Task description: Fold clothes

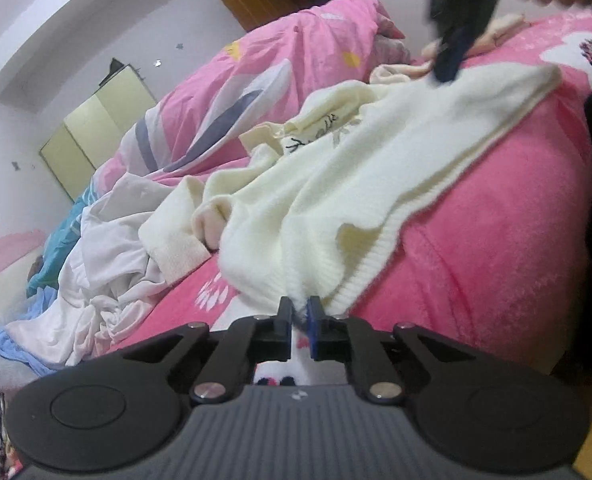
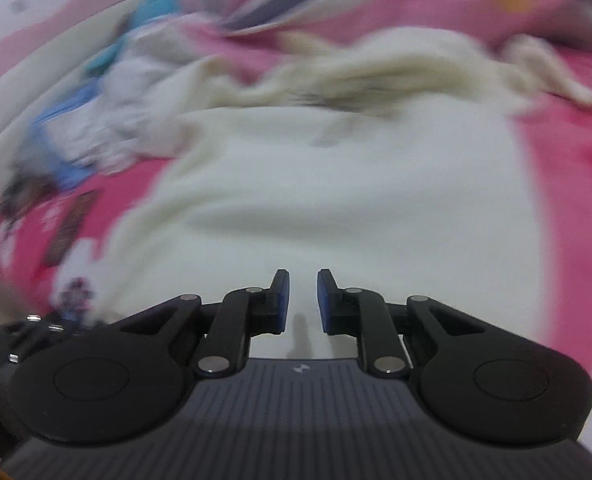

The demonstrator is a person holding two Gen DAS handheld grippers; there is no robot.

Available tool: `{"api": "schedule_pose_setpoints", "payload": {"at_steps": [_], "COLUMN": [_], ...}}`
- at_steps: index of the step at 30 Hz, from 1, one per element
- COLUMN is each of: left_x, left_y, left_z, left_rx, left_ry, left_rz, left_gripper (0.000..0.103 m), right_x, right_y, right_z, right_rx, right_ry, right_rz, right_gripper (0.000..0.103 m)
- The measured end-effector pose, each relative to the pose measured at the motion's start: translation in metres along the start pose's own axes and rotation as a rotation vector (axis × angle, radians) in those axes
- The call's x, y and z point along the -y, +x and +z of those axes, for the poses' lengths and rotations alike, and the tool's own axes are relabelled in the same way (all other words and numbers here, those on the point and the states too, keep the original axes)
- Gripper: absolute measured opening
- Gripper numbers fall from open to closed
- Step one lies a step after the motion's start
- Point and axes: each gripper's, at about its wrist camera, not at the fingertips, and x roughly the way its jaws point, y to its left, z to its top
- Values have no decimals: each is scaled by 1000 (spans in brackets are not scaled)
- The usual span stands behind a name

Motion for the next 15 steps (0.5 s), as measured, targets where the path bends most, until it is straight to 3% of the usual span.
{"api": "schedule_pose_setpoints", "payload": {"at_steps": [3,5,8,15], "left_x": [1,1,4,4], "left_y": [2,3,3,4], "left_z": [-2,-3,-3,-5], "left_rx": [-11,-19,-29,-26], "left_ry": [32,52,66,87], "left_rz": [7,12,16,16], "left_gripper": [7,7,7,7], "right_x": [33,47,67,68], "right_y": [-5,16,32,-15], "right_z": [-9,-12,0,-1], "right_rx": [-42,-84,-9,57], "right_ry": [45,6,50,11], "right_rz": [-77,-189,-218,-246], "right_gripper": [14,10,8,14]}}
